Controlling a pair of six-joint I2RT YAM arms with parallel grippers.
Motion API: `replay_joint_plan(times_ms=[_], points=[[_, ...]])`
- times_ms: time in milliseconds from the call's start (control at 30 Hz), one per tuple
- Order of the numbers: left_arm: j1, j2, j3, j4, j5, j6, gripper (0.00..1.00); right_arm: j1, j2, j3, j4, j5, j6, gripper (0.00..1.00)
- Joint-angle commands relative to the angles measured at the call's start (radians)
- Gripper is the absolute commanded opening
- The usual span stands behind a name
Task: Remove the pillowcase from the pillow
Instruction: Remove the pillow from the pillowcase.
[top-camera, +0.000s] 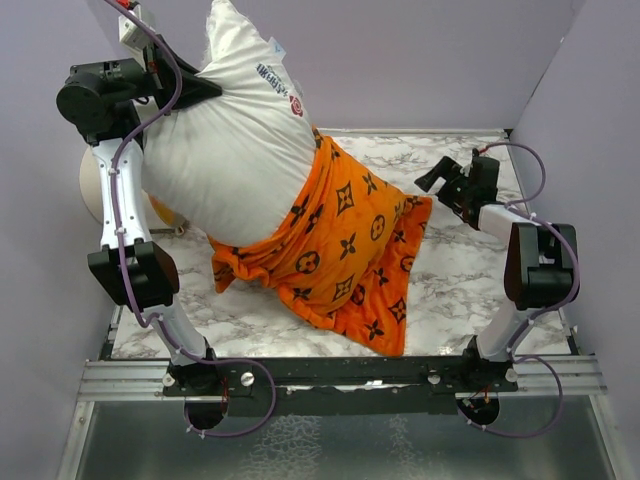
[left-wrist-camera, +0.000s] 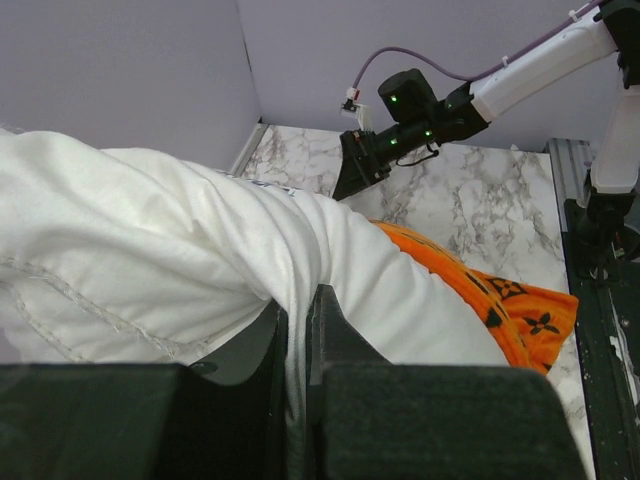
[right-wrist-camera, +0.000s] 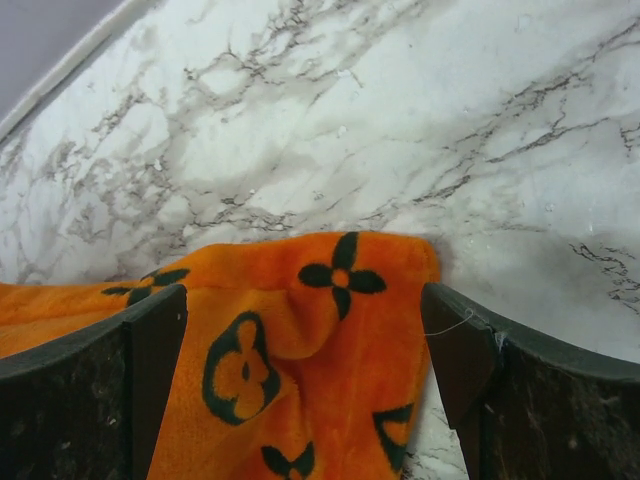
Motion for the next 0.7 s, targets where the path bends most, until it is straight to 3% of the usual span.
replay_joint_plan(times_ms=[0, 133, 267, 367, 400, 433, 467, 500, 567, 667], points=[[-0.006, -0.044, -0.004, 0.097, 0.109, -0.012, 0.00, 0.027, 0.047, 0.039, -0.073, 0.045, -0.020, 1.00], [-0.006, -0.059, -0.055, 0.132, 0.091, -0.012, 0.00, 0.107, 0.079, 0.093, -0.170, 0.126, -0.092, 1.00], [-0.006, -0.076, -0.151, 0.138, 0.017, -0.021, 0.00, 0.112, 0.080, 0.068, -0.246, 0.153, -0.029, 1.00], [0.001, -0.067, -0.174, 0.042, -0.082, -0.026, 0.00, 0.112, 0.027, -0.005, -0.240, 0.192, 0.013, 1.00], [0.011, -0.063, -0.164, -0.070, -0.141, 0.016, 0.00, 0.112, 0.011, -0.028, -0.239, 0.207, 0.027, 1.00], [0.020, -0.061, -0.127, -0.326, -0.219, 0.134, 0.00, 0.112, -0.002, -0.042, -0.244, 0.226, 0.039, 1.00], [0.021, -0.051, -0.012, -0.918, -0.354, 0.403, 0.00, 0.112, -0.012, -0.052, -0.248, 0.244, 0.045, 1.00], [-0.002, -0.024, 0.124, -1.234, -0.518, 0.718, 0.00, 0.112, -0.021, -0.059, -0.252, 0.258, 0.049, 1.00], [-0.027, 0.040, 0.301, -1.436, -0.638, 0.852, 0.00, 0.112, -0.030, -0.067, -0.247, 0.263, 0.044, 1.00], [-0.030, 0.045, 0.325, -1.482, -0.689, 0.935, 0.00, 0.112, -0.010, -0.040, -0.278, 0.260, 0.035, 1.00]])
